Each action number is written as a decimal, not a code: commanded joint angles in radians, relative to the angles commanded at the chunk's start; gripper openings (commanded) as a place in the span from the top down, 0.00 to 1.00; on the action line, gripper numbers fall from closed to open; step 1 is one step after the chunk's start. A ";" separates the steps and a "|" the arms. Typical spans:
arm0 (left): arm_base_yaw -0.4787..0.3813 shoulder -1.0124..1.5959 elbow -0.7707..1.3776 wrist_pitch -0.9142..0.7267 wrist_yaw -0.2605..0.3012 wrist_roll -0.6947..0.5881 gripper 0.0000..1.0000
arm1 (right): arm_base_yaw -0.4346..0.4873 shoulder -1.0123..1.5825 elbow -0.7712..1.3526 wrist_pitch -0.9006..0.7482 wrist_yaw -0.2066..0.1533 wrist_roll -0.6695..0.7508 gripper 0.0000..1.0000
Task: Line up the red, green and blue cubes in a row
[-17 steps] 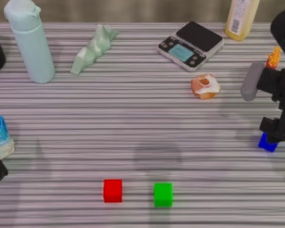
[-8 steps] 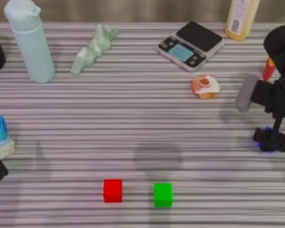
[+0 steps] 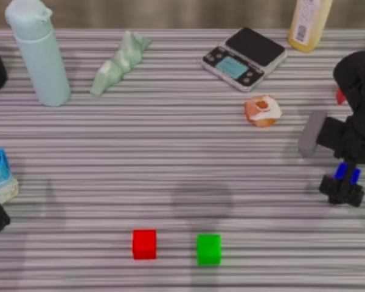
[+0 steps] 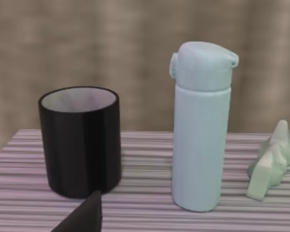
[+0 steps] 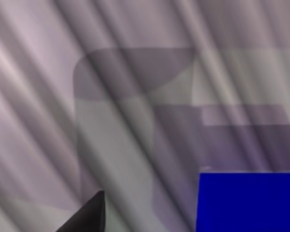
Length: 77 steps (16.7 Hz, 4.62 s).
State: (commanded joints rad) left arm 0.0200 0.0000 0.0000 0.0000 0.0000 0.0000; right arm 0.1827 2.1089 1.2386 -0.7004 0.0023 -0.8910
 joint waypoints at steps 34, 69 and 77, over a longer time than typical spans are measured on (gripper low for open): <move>0.000 0.000 0.000 0.000 0.000 0.000 0.00 | 0.012 -0.165 0.146 -0.297 -0.017 0.023 1.00; 0.000 0.000 0.000 0.000 0.000 0.000 0.00 | 0.566 -0.219 -0.148 -0.050 -0.020 0.071 1.00; 0.000 0.000 0.000 0.000 0.000 0.000 0.00 | 0.566 -0.219 -0.148 -0.050 -0.020 0.071 0.40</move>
State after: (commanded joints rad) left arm 0.0200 0.0000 0.0000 0.0000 0.0000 0.0000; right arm 0.7489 1.8898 1.0906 -0.7508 -0.0180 -0.8203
